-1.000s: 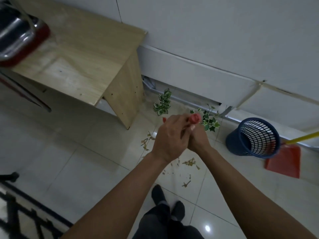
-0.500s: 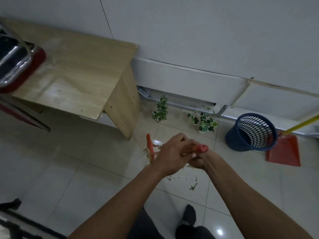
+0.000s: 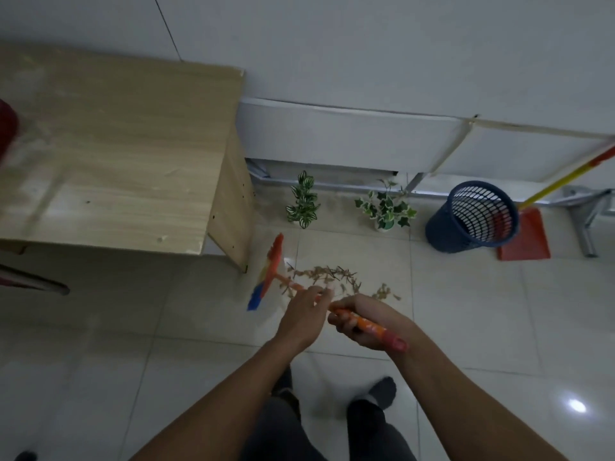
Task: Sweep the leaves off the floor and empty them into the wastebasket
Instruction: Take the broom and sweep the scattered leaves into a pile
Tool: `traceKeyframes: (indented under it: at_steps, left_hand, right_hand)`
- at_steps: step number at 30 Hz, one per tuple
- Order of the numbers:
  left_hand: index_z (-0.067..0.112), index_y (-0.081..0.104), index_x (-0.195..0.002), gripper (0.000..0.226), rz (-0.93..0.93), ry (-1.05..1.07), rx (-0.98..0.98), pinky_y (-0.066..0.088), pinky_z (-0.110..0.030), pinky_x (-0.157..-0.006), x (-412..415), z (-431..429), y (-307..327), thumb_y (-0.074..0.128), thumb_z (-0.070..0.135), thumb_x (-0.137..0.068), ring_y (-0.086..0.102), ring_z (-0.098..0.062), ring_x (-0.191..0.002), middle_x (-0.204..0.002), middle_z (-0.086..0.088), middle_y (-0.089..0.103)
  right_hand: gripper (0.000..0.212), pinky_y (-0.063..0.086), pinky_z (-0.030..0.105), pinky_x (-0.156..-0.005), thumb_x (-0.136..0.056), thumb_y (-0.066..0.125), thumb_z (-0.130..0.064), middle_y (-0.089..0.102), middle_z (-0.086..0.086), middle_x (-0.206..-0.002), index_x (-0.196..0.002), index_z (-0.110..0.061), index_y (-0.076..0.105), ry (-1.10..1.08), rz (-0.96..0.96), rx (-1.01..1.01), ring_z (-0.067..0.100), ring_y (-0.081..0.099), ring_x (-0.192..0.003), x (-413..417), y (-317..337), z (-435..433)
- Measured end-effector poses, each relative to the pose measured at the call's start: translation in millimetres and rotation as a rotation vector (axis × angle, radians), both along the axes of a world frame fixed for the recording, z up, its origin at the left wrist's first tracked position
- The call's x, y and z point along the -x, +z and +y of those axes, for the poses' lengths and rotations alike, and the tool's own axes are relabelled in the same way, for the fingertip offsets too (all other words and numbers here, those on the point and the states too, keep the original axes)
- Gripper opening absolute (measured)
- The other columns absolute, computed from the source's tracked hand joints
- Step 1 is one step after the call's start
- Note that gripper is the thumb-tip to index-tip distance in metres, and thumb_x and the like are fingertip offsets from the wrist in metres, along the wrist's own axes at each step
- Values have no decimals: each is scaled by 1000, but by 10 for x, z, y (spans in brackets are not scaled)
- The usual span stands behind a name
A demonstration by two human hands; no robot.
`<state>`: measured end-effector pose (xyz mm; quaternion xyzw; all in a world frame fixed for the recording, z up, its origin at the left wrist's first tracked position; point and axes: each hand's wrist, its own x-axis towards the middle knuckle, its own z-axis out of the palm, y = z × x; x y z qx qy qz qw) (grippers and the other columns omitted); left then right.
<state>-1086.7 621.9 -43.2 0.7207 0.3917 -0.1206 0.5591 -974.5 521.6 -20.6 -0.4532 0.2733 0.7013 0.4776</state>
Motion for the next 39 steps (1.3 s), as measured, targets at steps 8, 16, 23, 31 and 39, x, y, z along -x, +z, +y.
traceKeyframes:
  at_steps: [8,16,23,31,39]
  left_hand:
    - [27,44,-147,93,268,-126,265,31,-38,-110,202,100,-334,16,86,-80,40,-22,-140,-154,-5,42]
    - [28,44,-147,115,195,-110,472,29,-42,-118,52,-327,-265,31,99,-56,40,-18,-139,-155,1,41]
    - [25,44,-147,83,124,-248,460,27,-38,-117,-159,-762,-138,28,79,-86,36,-20,-143,-156,-2,39]
    - [19,66,-96,64,-28,-210,29,49,-37,-82,-64,-834,-160,23,66,-96,62,-19,-91,-98,-1,69]
    - [27,58,-131,61,127,-327,119,40,-33,-94,120,-703,-472,31,66,-93,54,-20,-123,-136,0,60]
  right_hand:
    - [19,29,14,-28,-98,40,-6,34,1,-59,-115,-4,49,-124,56,77,6,29,-39,407,-289,35]
    - [21,25,15,-24,-99,35,0,34,4,-59,-118,-2,44,-115,-136,230,5,30,-30,370,-188,-395]
    - [22,25,15,-24,-98,35,-2,33,2,-56,-115,-4,48,-137,-161,251,6,28,-31,159,-42,-854]
    - [11,24,15,-23,-100,41,-7,33,1,-59,-97,-9,52,-95,-97,137,5,28,-33,191,54,-1042]
    - [18,25,14,-27,-95,43,-1,41,5,-59,-110,1,53,-213,-170,180,5,32,-38,492,-305,-827]
